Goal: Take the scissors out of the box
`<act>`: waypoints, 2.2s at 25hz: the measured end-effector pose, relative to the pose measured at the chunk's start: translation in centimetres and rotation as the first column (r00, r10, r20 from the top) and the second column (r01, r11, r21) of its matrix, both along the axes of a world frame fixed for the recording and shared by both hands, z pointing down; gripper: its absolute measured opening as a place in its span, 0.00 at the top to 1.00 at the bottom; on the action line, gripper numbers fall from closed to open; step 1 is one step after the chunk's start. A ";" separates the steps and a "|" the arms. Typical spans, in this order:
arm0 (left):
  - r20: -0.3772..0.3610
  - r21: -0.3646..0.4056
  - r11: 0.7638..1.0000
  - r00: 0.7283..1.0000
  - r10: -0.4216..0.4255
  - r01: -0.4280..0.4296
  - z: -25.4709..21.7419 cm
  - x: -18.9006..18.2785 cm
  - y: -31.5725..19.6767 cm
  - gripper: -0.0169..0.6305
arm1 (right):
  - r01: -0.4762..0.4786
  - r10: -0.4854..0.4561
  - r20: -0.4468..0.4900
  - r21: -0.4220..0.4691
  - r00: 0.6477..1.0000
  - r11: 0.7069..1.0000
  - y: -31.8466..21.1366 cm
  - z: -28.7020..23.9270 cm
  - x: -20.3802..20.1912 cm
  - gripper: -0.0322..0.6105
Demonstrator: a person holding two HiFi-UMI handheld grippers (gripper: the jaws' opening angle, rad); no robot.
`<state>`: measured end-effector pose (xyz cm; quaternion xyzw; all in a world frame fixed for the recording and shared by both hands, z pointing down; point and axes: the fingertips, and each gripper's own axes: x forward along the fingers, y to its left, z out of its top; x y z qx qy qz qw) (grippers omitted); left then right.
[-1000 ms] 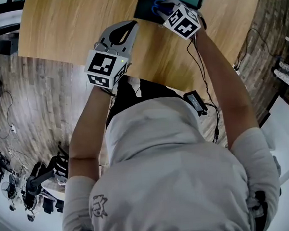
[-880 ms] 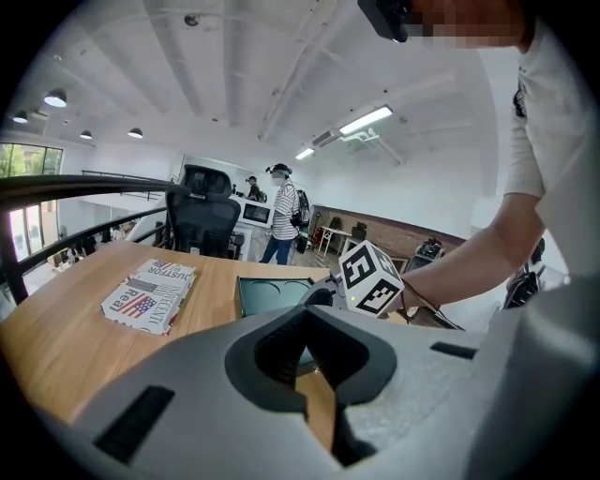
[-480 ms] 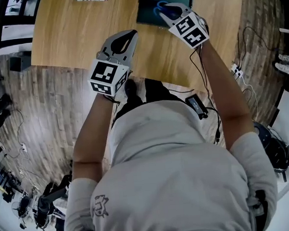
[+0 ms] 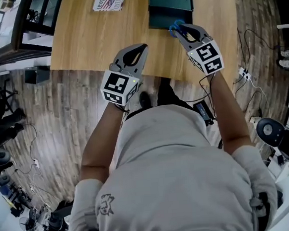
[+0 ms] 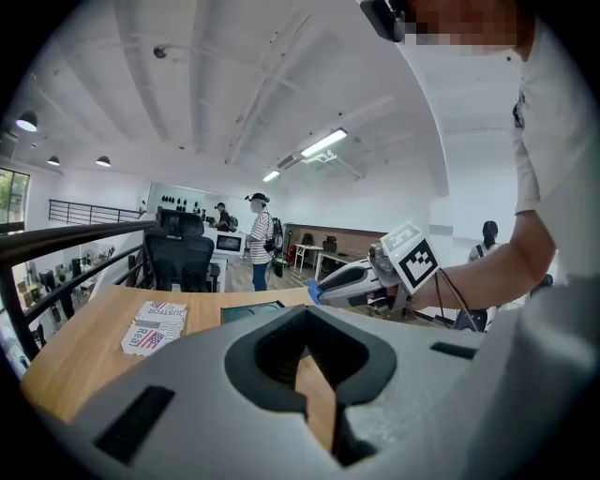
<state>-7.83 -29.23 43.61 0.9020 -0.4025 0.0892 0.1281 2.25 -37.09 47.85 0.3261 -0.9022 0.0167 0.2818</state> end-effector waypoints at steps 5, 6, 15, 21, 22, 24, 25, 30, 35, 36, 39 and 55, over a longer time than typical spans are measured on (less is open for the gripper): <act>-0.009 0.035 0.998 0.999 0.045 -0.044 -1.1 -1.0 4.3 0.97 | -0.071 0.068 0.097 0.029 0.993 0.997 5.4 -2.1 -0.6 0.81; -0.014 0.033 0.998 0.999 0.049 -0.048 -1.2 -1.1 5.3 0.97 | -0.079 0.076 0.113 0.027 0.991 0.996 6.6 -2.3 -0.7 0.81; -0.031 0.038 0.993 0.993 0.114 -0.112 -1.8 -1.2 10.6 0.97 | -0.171 0.159 0.209 0.038 0.965 0.985 15.1 -5.0 0.0 0.81; -0.043 0.051 0.993 0.993 0.111 -0.109 -2.9 -0.6 12.9 0.97 | -0.196 0.178 0.245 0.053 0.953 0.979 18.4 -6.8 2.3 0.81; -0.043 0.053 0.993 0.993 0.107 -0.105 -3.1 -0.4 13.2 0.97 | -0.195 0.176 0.251 0.056 0.952 0.979 18.9 -7.1 2.7 0.81; -0.041 0.057 0.994 0.994 0.099 -0.096 -3.6 0.2 13.9 0.97 | -0.190 0.168 0.264 0.059 0.950 0.980 19.8 -7.6 3.5 0.81; -0.038 0.061 0.994 0.995 0.094 -0.092 -3.9 0.5 14.3 0.97 | -0.185 0.163 0.272 0.060 0.948 0.981 20.3 -7.8 3.9 0.81; -0.026 0.070 0.996 0.998 0.060 -0.058 -4.7 2.9 16.3 0.97 | -0.141 0.113 0.297 0.075 0.948 0.987 22.4 -8.8 5.9 0.81; -0.001 0.077 0.997 1.000 0.023 -0.023 -4.6 6.0 18.2 0.97 | -0.091 0.059 0.317 0.088 0.947 0.992 24.6 -9.6 8.5 0.81; 0.000 0.075 0.997 1.000 0.015 -0.015 -4.5 6.6 18.7 0.97 | -0.082 0.049 0.321 0.088 0.946 0.993 25.0 -9.6 9.1 0.81; 0.001 0.077 0.997 1.000 -0.008 0.008 -4.7 8.4 20.0 0.97 | -0.058 0.023 0.332 0.095 0.943 0.994 26.2 -9.8 10.7 0.81; 0.018 0.097 0.995 0.999 -0.035 0.033 -5.9 12.6 27.1 0.97 | 0.020 -0.060 0.369 0.111 0.928 0.994 33.1 -10.7 14.3 0.81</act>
